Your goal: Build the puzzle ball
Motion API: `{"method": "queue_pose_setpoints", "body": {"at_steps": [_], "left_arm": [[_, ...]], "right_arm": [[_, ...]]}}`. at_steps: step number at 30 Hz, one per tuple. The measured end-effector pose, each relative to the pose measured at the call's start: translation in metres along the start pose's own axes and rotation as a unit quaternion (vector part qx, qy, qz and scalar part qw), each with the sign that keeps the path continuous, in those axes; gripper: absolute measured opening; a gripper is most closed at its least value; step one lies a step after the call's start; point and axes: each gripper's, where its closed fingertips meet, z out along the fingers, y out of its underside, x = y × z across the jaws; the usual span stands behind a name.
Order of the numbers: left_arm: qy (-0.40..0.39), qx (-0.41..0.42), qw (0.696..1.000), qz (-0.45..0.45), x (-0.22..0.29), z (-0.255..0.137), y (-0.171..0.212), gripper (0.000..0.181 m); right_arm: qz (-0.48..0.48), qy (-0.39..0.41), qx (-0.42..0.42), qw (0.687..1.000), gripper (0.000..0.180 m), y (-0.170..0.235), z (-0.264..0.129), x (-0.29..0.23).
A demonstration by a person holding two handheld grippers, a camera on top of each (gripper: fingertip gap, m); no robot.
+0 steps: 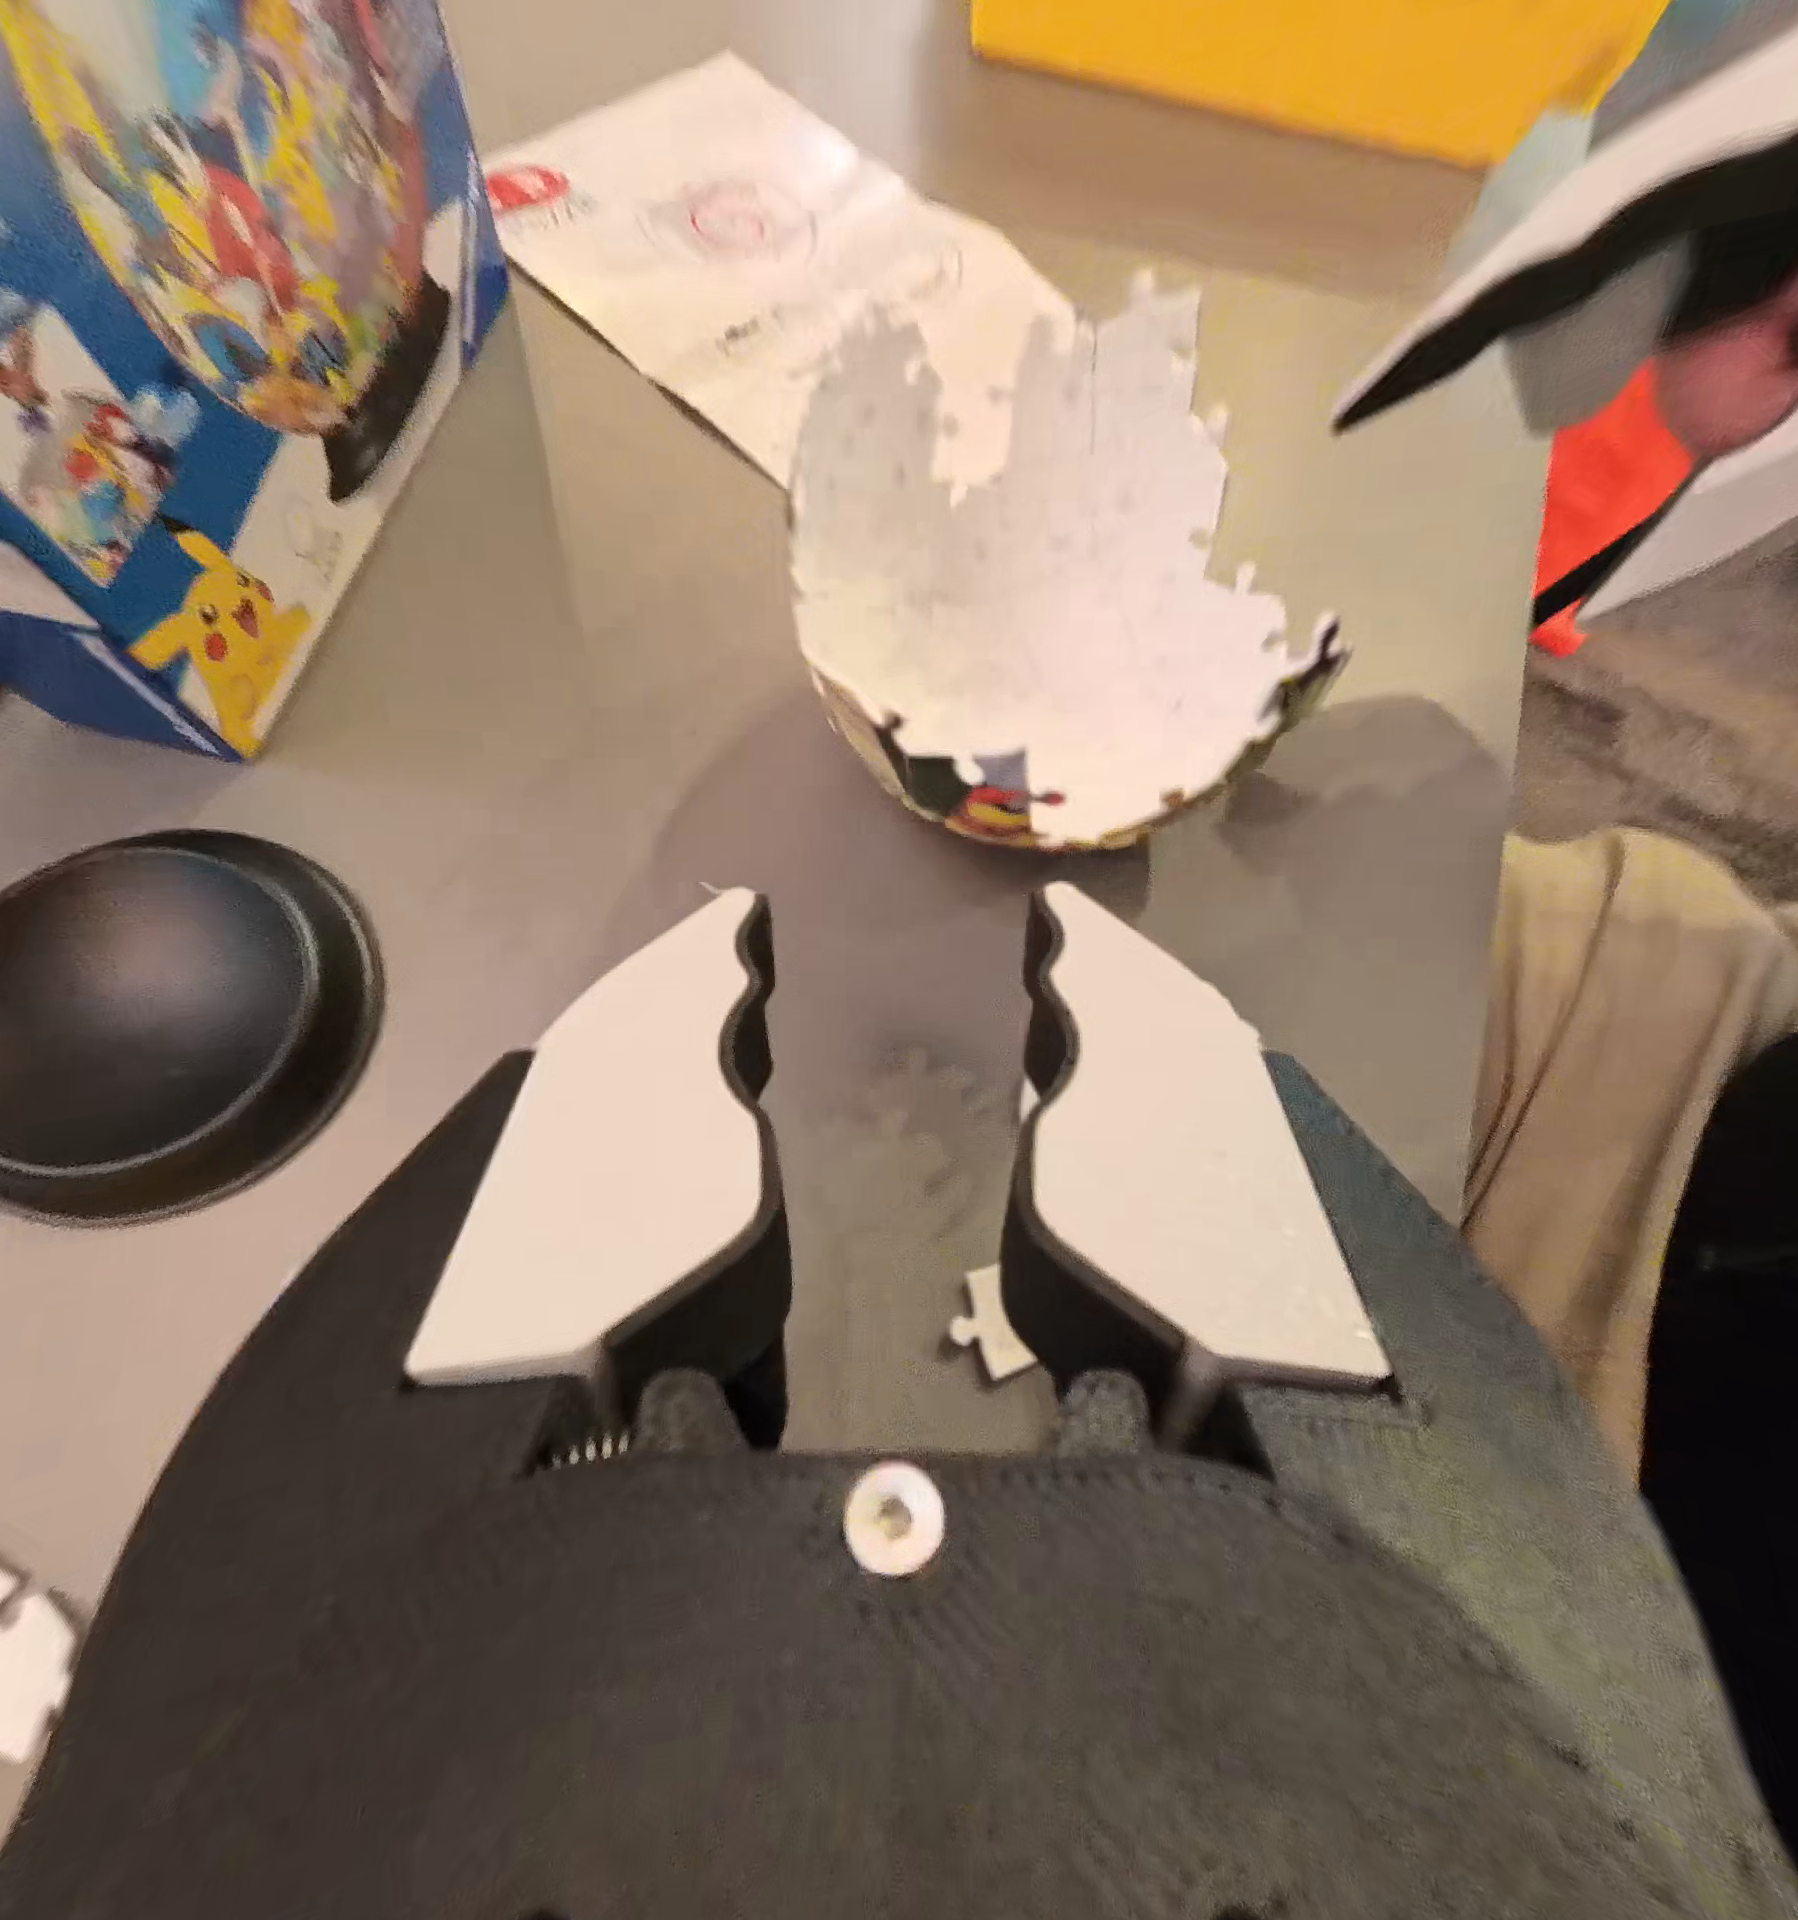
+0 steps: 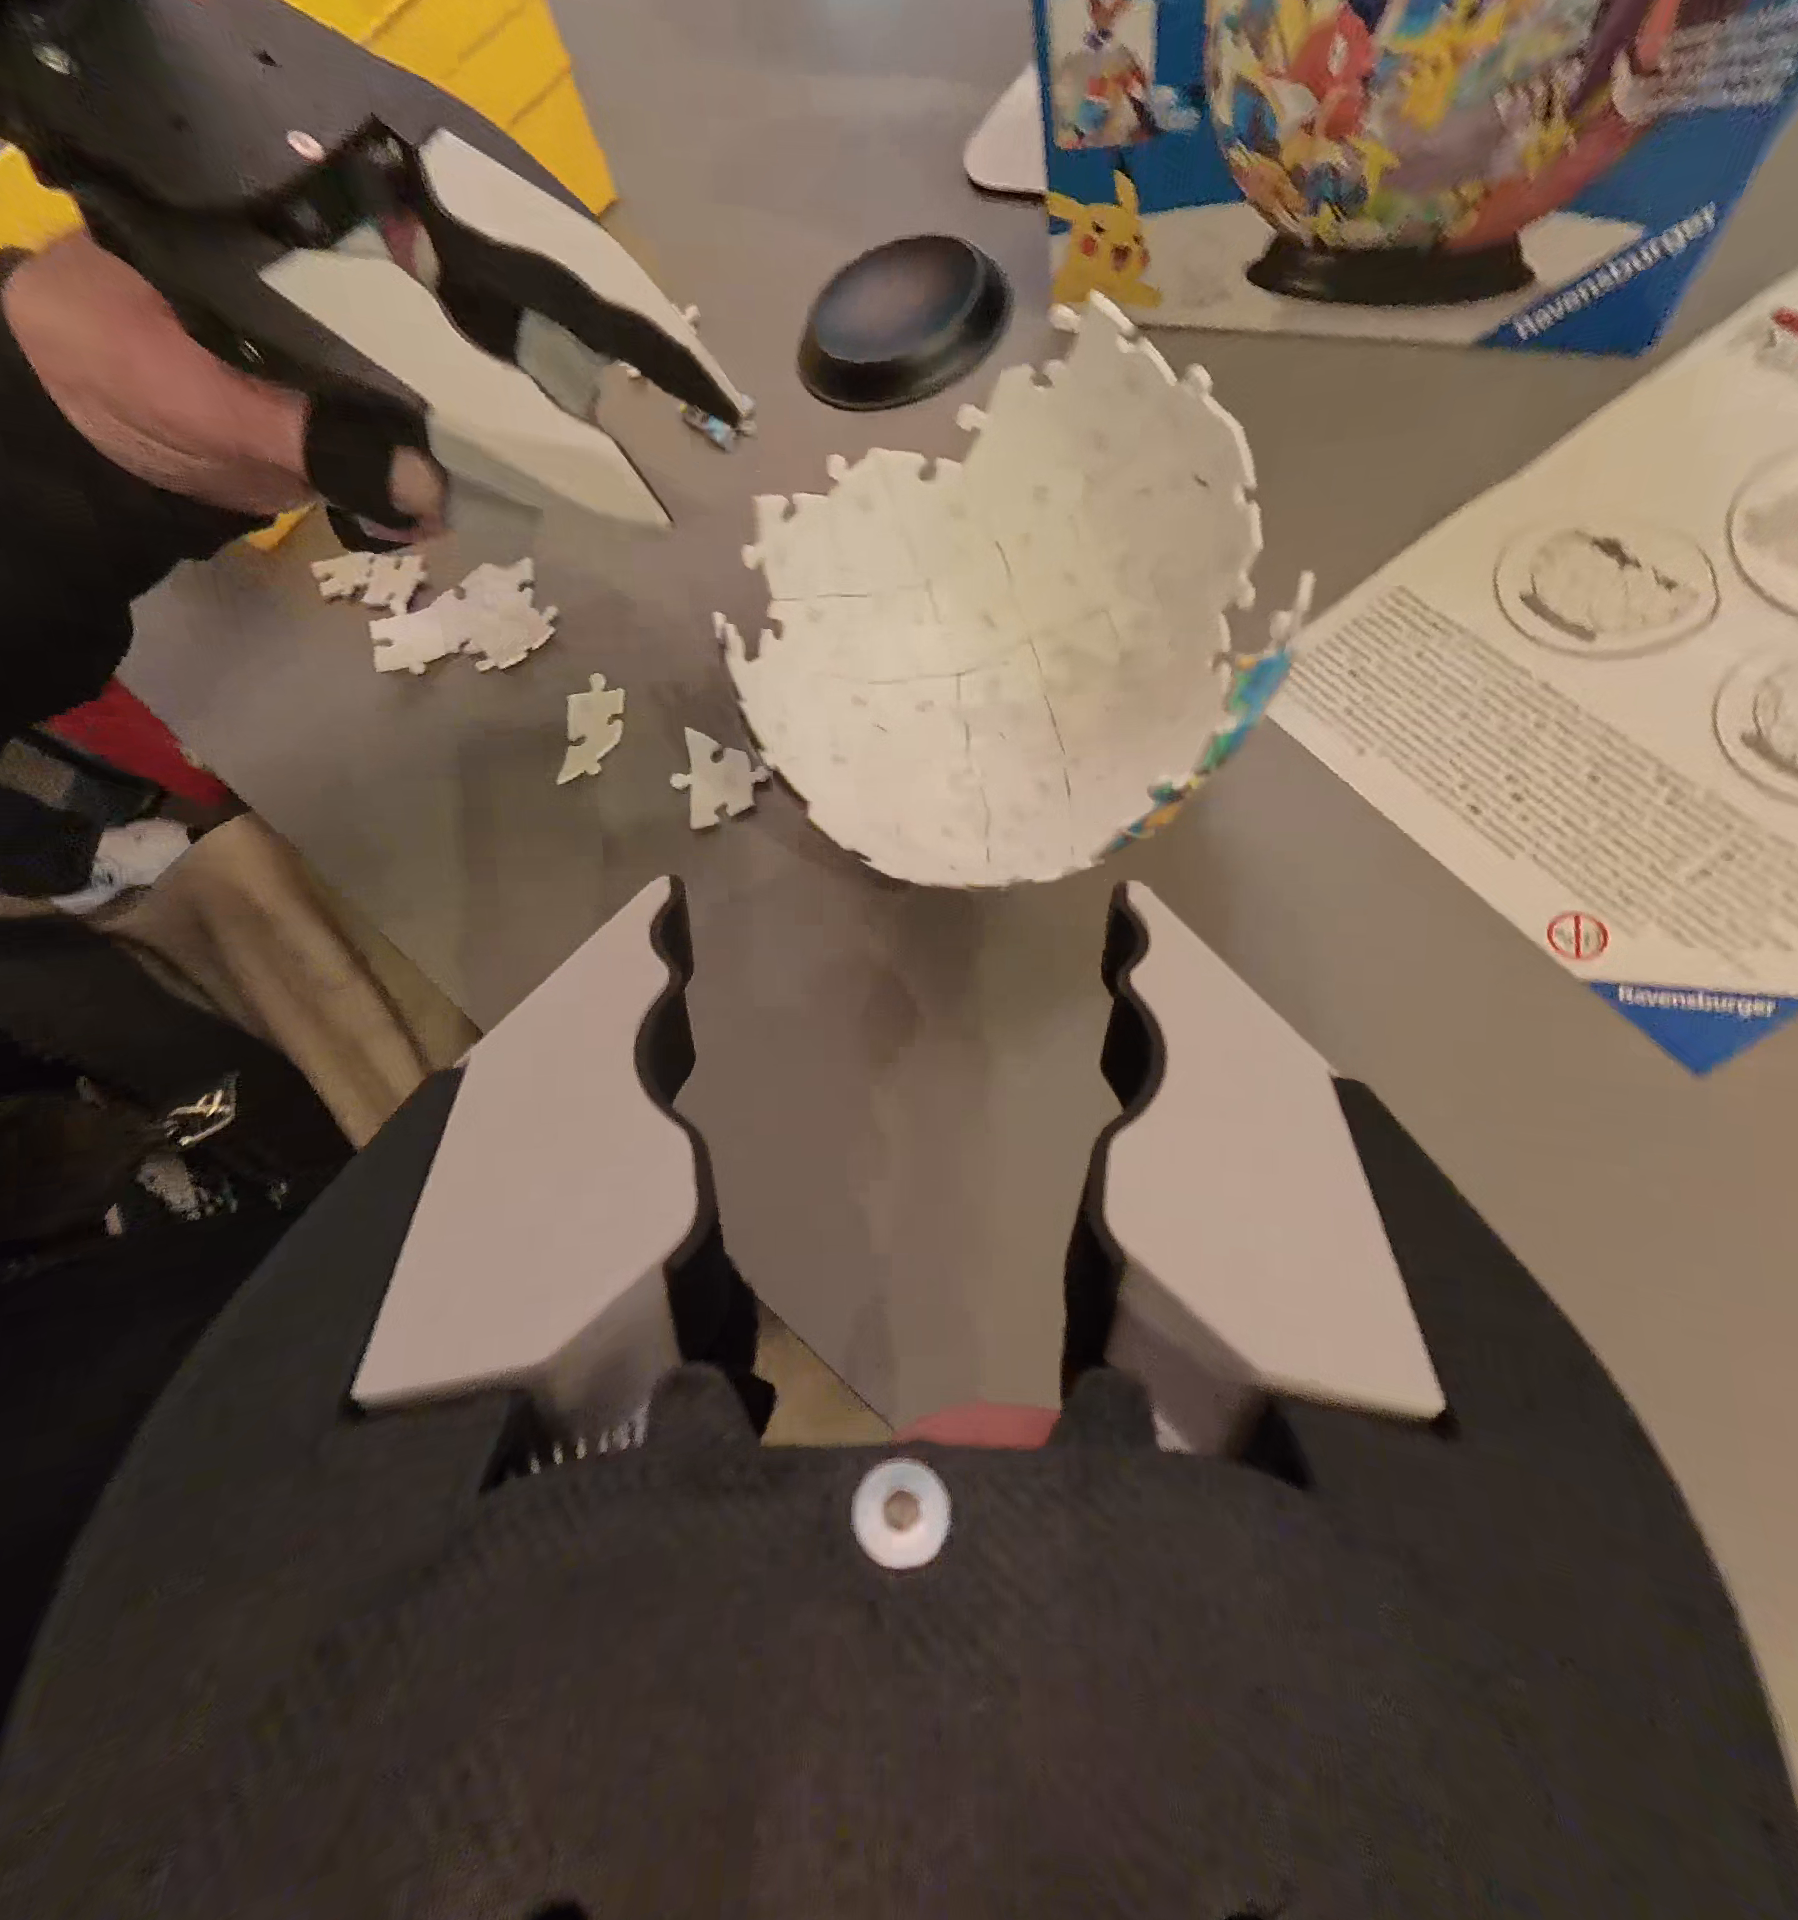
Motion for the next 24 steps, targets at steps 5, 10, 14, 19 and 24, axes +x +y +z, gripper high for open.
{"method": "queue_pose_setpoints", "body": {"at_steps": [5,10,14,19,24], "left_arm": [[0.058,0.016,0.997,-0.050,-0.014,0.011,-0.016,0.045],[0.107,0.027,0.991,-0.075,-0.014,0.028,-0.028,0.045],[0.161,0.032,0.980,-0.111,-0.006,0.034,-0.033,0.043],[0.198,0.025,0.972,-0.122,0.006,0.034,-0.032,0.044],[0.184,0.024,0.974,-0.131,0.001,0.028,-0.026,0.048]], "right_arm": [[0.076,-0.008,0.004,0.997,0.076,-0.004,0.015,0.015],[0.144,-0.026,0.009,0.989,0.066,-0.009,0.027,0.028],[0.146,-0.019,-0.011,0.989,0.057,-0.006,0.037,0.035],[0.143,-0.016,-0.023,0.989,0.047,-0.012,0.048,0.045],[0.121,-0.021,-0.054,0.991,0.045,-0.017,0.062,0.054]]}}
